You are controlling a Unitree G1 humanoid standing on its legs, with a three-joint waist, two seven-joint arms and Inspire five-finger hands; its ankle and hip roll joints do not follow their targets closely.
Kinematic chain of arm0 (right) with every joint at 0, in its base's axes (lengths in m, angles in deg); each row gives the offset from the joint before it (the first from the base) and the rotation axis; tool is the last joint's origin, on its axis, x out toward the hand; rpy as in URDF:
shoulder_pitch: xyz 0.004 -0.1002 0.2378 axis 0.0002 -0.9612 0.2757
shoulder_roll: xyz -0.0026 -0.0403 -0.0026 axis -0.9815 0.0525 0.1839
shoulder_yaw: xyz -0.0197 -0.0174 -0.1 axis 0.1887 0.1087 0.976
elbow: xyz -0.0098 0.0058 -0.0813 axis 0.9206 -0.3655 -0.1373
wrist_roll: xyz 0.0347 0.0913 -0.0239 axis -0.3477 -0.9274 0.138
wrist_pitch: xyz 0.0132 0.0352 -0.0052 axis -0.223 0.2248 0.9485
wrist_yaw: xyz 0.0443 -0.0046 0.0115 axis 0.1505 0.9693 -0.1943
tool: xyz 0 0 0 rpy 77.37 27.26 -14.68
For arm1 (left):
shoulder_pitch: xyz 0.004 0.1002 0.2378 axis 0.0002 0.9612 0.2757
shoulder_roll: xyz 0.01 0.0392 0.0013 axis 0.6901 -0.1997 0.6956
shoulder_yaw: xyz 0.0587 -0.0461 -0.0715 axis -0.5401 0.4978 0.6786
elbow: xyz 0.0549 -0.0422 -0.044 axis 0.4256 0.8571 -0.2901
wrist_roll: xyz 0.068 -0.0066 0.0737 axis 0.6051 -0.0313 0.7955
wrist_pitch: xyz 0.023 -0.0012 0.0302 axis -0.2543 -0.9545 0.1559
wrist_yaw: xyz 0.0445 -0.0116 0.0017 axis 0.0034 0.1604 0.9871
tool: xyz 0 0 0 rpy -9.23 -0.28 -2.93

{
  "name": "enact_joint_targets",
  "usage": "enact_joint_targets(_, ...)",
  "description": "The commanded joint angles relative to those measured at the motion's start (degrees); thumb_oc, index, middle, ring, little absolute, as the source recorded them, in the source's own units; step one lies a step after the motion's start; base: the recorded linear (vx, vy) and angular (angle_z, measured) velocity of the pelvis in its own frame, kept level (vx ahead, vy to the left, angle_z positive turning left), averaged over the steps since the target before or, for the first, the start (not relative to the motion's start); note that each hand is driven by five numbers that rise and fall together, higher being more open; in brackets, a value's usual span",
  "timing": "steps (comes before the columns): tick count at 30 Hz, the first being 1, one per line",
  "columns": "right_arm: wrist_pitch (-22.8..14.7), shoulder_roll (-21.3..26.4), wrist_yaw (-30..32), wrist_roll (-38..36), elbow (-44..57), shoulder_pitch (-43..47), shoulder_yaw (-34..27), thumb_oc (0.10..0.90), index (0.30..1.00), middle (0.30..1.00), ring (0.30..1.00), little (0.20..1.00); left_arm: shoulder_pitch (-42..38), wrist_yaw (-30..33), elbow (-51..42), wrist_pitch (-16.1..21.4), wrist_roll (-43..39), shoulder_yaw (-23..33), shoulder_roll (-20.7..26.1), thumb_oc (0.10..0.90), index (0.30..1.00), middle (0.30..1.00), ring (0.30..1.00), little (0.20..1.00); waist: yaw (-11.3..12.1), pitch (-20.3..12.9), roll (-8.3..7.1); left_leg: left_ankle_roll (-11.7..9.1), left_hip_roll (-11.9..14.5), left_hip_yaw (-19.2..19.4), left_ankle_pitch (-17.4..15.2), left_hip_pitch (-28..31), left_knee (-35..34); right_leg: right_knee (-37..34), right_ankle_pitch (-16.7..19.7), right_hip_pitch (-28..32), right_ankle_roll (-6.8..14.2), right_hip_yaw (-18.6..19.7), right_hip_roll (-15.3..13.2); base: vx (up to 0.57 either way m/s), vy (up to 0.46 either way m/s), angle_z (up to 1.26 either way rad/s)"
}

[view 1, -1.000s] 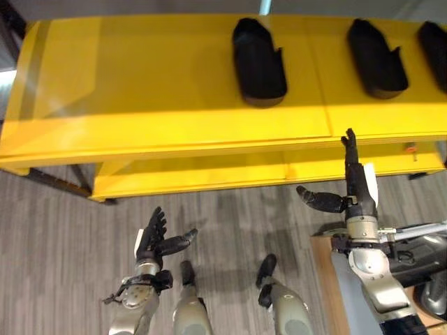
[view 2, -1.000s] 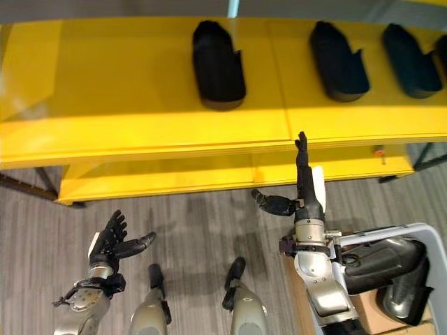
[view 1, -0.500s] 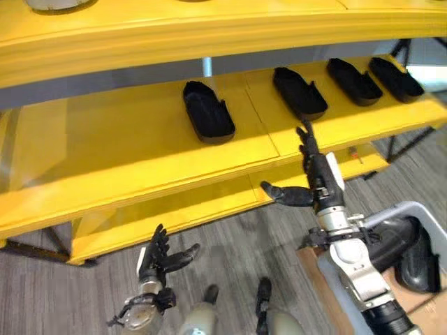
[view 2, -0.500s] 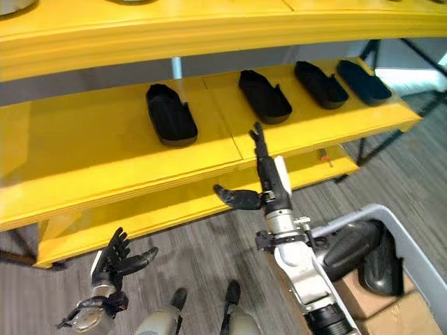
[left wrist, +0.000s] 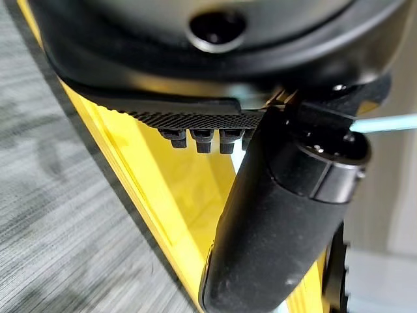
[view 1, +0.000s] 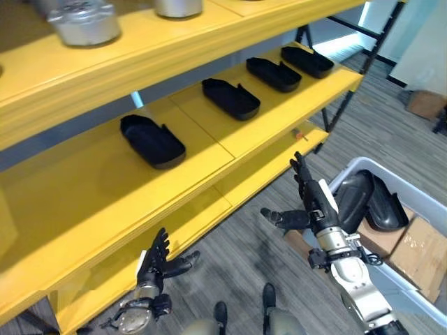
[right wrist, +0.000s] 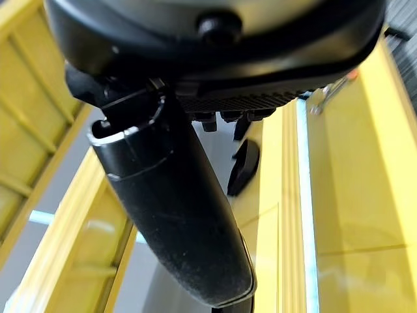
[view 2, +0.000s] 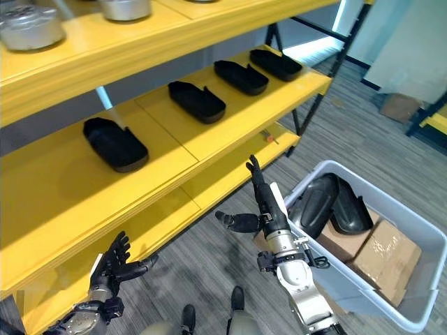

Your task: Move parts from the plastic box to the shelf.

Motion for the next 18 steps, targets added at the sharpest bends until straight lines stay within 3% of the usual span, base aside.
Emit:
enact_joint_targets(1,-4.8,1.2,0.3,0.3,5.5,8.2,0.0,0.900,1.000,1.000,1.000,1.000,-0.5,-0.4,-5.2,3.8,2.3,1.7,0.3,0.900,1.000,1.000,1.000,1.000,1.4,-1.4,2.27,-0.7,2.0,-2.1,-2.6,0.2,0.2,6.0,-4.6,-1.7,3.2,-2.8,1.6,-0.16,0.018,-0.82)
enact_joint_targets(2,-4.4,0.1,1.4,2.8,5.1,10.3,1.1,0.900,1.000,1.000,1.000,1.000,-0.3,0.0,-5.3,3.8,2.2,2.7,0.4,0.900,1.000,1.000,1.000,1.000,3.1,-0.1,4.18,-1.3,4.6,1.1,-2.6,0.9,-0.2,8.6,-5.3,-1.5,2.3,-14.7,-6.3,-0.14,-0.008,-0.97)
enact_joint_targets(3,-4.4,0.1,1.4,2.8,5.1,10.3,1.1,0.900,1.000,1.000,1.000,1.000,-0.4,0.0,-5.3,3.8,2.2,2.7,0.4,0.900,1.000,1.000,1.000,1.000,3.0,-0.1,4.12,-1.3,4.5,1.1,-2.4,0.7,-0.2,8.4,-5.1,-1.6,2.3,-14.7,-6.4,-0.12,-0.071,-1.23)
enact_joint_targets(5,-4.1,-0.1,1.4,3.4,4.9,11.0,1.4,0.900,1.000,1.000,1.000,1.000,0.0,-0.1,-5.5,3.7,2.1,3.1,0.3,0.900,1.000,1.000,1.000,1.000,3.4,-0.3,4.36,-1.6,5.8,2.6,-3.3,0.8,0.6,7.6,-3.4,-1.1,2.5,-15.7,-11.0,0.00,-0.138,-1.20)
enact_joint_targets(6,-3.7,0.0,2.0,4.1,4.7,11.6,1.2,0.900,1.000,1.000,1.000,1.000,0.1,-0.2,-5.5,3.7,1.8,3.3,0.3,0.900,1.000,1.000,1.000,1.000,3.9,-0.4,3.99,-2.1,6.5,3.4,-4.4,0.4,2.1,5.6,-0.4,-0.6,3.5,-16.1,-15.3,0.02,-0.150,-0.67)
enact_joint_targets(7,-3.6,-0.1,2.0,4.1,4.7,11.6,1.2,0.900,1.000,1.000,1.000,1.000,0.1,-0.3,-5.5,3.7,1.8,3.3,0.3,0.900,1.000,1.000,1.000,1.000,4.0,-0.3,3.97,-2.1,6.4,3.5,-4.5,0.4,2.3,5.4,-0.2,-0.4,3.6,-16.1,-15.3,0.02,-0.162,-0.42)
enact_joint_targets(8,-3.3,-0.1,2.5,4.7,4.4,12.1,1.2,0.900,1.000,1.000,1.000,1.000,0.1,0.0,-5.6,3.7,1.7,3.6,0.4,0.900,1.000,1.000,1.000,1.000,4.4,-0.1,3.65,-2.2,6.7,3.9,-5.2,-0.1,3.7,4.1,1.9,-0.4,4.2,-17.0,-17.4,0.02,-0.208,-0.71)
enact_joint_targets(9,-3.3,-0.2,2.7,5.3,4.7,12.2,1.0,0.900,1.000,1.000,1.000,1.000,0.0,0.5,-5.2,3.6,2.0,4.5,0.3,0.900,1.000,1.000,1.000,1.000,6.0,0.1,2.65,-2.6,7.8,5.9,-6.7,-1.1,6.4,2.1,3.9,1.3,5.4,-22.4,-20.5,0.08,-0.417,-0.86)
enact_joint_targets(10,-3.3,0.3,2.0,5.6,5.0,11.2,0.7,0.900,1.000,1.000,1.000,1.000,-0.3,0.7,-4.9,3.6,2.4,5.3,0.3,0.900,1.000,1.000,1.000,1.000,5.8,0.0,0.73,-3.7,8.4,6.5,-6.8,-1.6,7.0,0.8,5.0,1.7,6.7,-24.2,-19.5,0.13,-0.406,-0.84)
enact_joint_targets(11,-3.2,0.9,1.8,5.8,5.4,10.6,0.4,0.900,1.000,1.000,1.000,1.000,-0.2,0.5,-4.9,3.7,2.1,5.6,0.2,0.900,1.000,1.000,1.000,1.000,6.0,-0.3,0.59,-4.2,8.9,6.3,-6.8,-1.7,7.1,0.8,4.7,1.5,6.8,-24.9,-19.2,0.25,-0.397,-0.57)
enact_joint_targets(18,-3.4,3.5,1.4,4.6,6.4,7.2,-2.5,0.900,1.000,1.000,1.000,1.000,0.2,0.3,-5.1,4.0,1.3,5.8,-0.5,0.900,1.000,1.000,1.000,1.000,3.4,-0.8,1.55,-7.6,14.3,4.6,-4.7,1.1,2.5,0.9,0.6,2.0,5.7,-25.2,-12.9,0.13,-0.191,-0.11)
